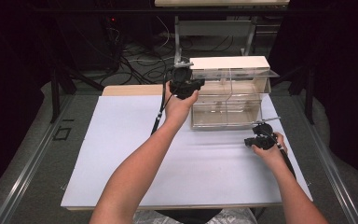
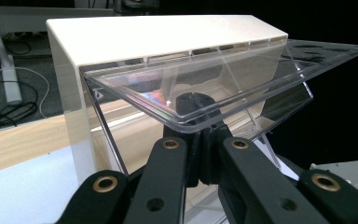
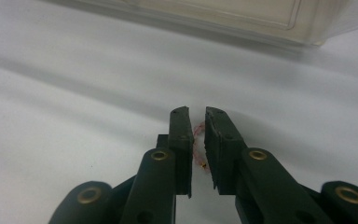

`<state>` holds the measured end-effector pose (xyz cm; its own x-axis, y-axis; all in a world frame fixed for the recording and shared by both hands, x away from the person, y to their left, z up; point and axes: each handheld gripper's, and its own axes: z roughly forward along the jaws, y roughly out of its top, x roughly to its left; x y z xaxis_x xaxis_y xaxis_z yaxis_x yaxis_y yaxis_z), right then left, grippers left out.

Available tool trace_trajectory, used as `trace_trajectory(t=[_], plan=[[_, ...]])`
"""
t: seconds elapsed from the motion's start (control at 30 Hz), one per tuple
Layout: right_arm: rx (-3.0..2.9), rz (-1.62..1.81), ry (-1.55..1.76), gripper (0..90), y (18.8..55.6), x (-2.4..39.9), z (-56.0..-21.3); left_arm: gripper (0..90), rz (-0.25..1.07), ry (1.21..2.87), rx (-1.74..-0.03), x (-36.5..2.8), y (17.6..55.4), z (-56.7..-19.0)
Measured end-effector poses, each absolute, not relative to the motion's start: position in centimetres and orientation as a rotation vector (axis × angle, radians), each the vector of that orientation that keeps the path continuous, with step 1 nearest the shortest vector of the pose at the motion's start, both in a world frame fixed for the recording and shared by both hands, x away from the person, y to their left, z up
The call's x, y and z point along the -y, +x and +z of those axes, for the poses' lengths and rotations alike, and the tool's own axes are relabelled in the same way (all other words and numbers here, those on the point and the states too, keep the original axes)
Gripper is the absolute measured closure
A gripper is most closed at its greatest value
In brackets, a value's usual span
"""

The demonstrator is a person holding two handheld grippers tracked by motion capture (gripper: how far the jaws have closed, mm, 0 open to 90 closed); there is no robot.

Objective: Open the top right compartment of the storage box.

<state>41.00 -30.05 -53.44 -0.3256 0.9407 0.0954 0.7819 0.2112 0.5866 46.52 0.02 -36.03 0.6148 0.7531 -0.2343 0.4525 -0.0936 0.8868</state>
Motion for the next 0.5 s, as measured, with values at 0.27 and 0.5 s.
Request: trace_trajectory(t=[0.27,0.5], plan=[[-2.237,0.757,1.623,79.8,41.17,29.93,-53.82,90.0,0.337,1.727,-0.995,0.02,46.52,-36.02],[-2.248,0.718,1.593,85.7,41.17,29.63,-54.08,90.0,0.336,1.729,-0.993,-0.02,46.55,-35.98]])
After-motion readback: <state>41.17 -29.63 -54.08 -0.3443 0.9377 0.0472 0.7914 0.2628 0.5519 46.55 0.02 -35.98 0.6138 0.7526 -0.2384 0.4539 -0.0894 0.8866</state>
